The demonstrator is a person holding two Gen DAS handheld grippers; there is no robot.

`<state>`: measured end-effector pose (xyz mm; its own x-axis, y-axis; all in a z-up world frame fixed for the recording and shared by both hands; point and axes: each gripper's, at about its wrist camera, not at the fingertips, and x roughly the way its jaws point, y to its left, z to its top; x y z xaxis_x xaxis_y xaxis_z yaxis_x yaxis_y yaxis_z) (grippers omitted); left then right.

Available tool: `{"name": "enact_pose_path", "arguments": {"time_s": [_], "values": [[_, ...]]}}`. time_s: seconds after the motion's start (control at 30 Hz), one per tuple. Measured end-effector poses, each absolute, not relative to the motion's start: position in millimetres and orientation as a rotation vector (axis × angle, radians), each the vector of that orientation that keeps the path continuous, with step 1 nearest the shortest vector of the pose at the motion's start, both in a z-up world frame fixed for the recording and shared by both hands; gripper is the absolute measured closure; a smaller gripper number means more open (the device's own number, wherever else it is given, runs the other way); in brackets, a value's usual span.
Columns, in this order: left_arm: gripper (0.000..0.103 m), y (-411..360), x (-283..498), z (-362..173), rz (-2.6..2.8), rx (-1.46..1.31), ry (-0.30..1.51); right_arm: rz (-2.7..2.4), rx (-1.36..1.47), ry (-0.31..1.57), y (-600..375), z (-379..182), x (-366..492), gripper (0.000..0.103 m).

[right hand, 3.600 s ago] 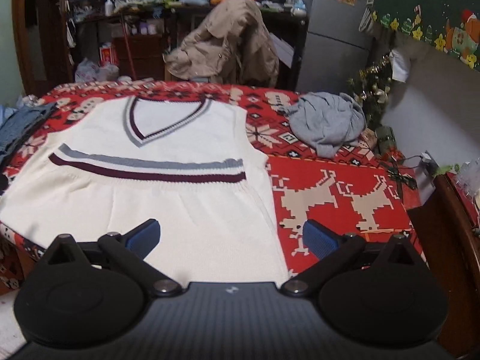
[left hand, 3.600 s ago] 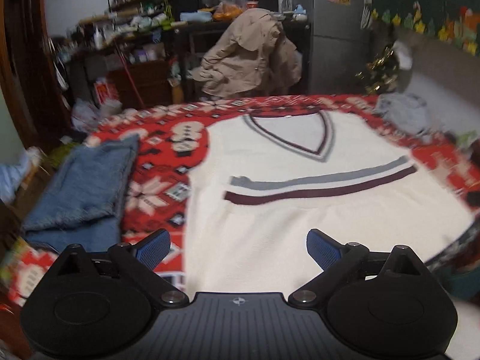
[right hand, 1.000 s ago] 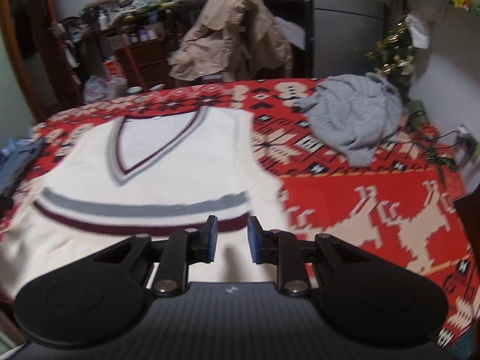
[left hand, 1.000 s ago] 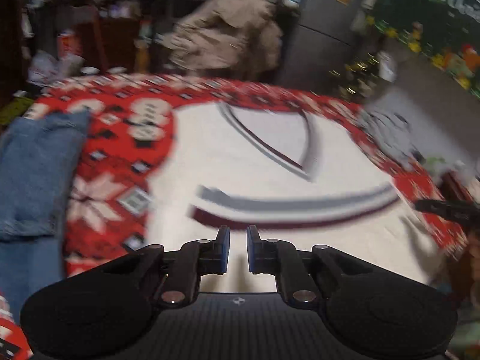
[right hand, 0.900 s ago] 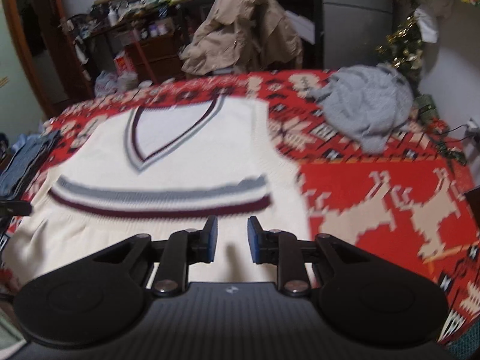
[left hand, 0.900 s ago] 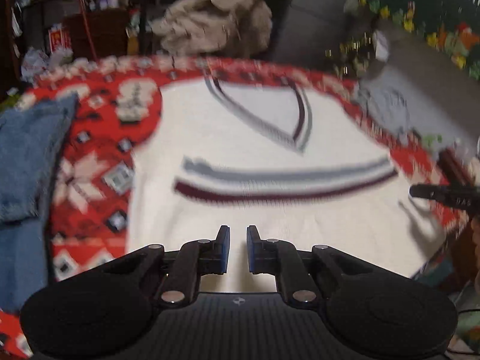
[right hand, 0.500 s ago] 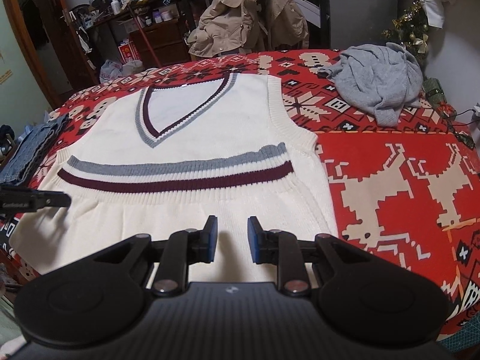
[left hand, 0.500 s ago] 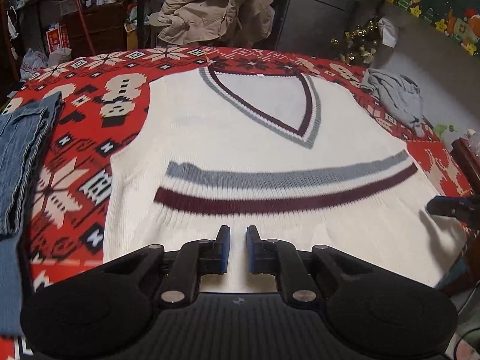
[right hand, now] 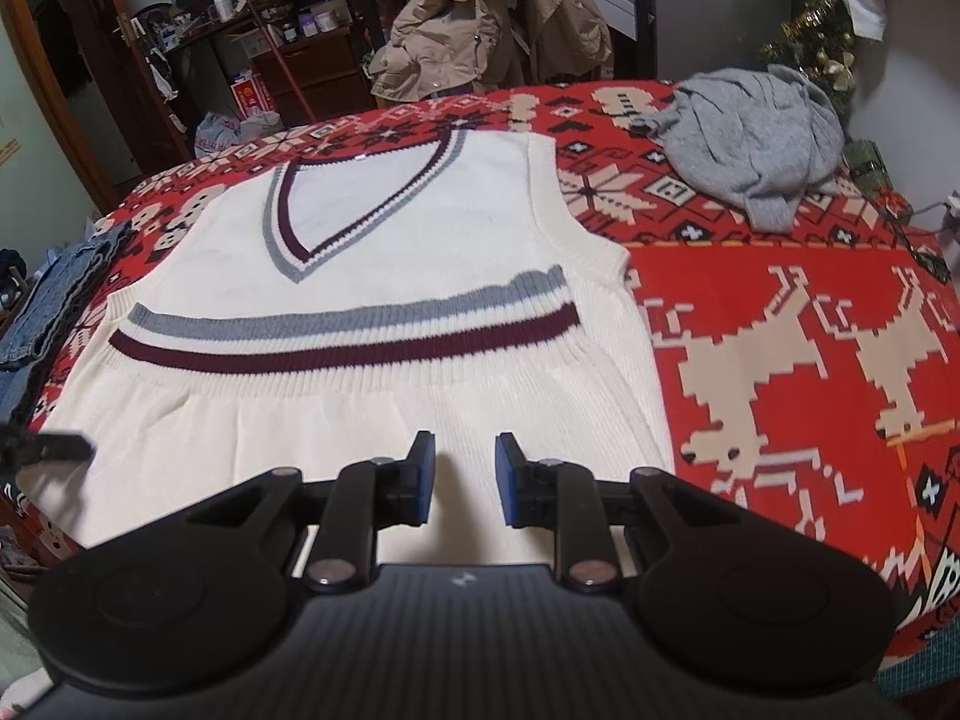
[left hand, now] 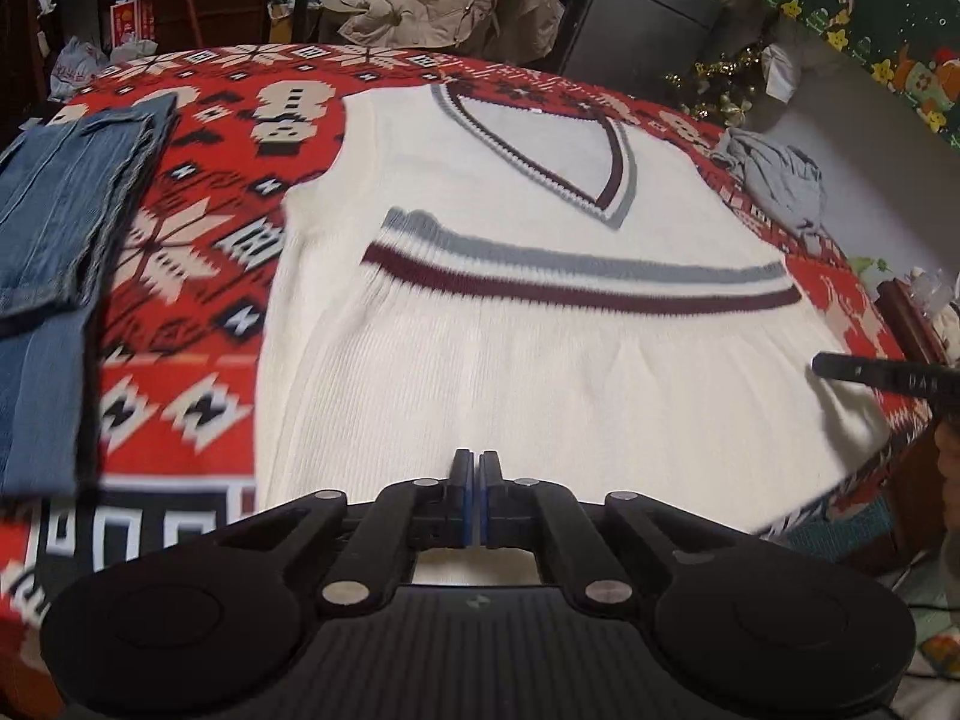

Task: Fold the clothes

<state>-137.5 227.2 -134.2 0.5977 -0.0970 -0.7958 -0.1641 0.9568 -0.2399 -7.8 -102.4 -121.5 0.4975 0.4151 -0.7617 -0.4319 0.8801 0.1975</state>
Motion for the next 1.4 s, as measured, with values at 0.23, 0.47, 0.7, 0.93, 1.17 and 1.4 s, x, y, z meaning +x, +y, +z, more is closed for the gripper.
{"name": "enact_pose_path", "arguments": {"time_s": [0.23,0.47,0.7,0.93,1.17,1.4], "values": [[0.102,225.4,-107.2,-133.3,0.043,-0.313,0.913,0.512,-0.015,0.922,-101.5,-121.6,-11.5,0.079],[0.102,220.1,-60.5,-135.1,0.03,-0.302,0.904,0.505,0.017,0.911,-103.9,-110.7,-16.8,0.079],[0.102,223.5,-90.1,-135.0,0.045,-0.32,0.915,0.506,0.008,0.916,-106.2,-109.9,-23.5,0.079],[0.101,232.2,-150.3,-133.8,0.093,-0.343,0.929,0.513,0.001,0.93,-108.7,-113.8,-29.2,0.079],[0.101,243.5,-147.8,-131.5,0.132,-0.353,0.915,0.521,0.003,0.926,-108.5,-112.2,-35.2,0.079],[0.101,249.8,-89.4,-132.3,0.137,-0.326,0.898,0.518,-0.006,0.914,-105.6,-104.6,-40.5,0.079]]}}
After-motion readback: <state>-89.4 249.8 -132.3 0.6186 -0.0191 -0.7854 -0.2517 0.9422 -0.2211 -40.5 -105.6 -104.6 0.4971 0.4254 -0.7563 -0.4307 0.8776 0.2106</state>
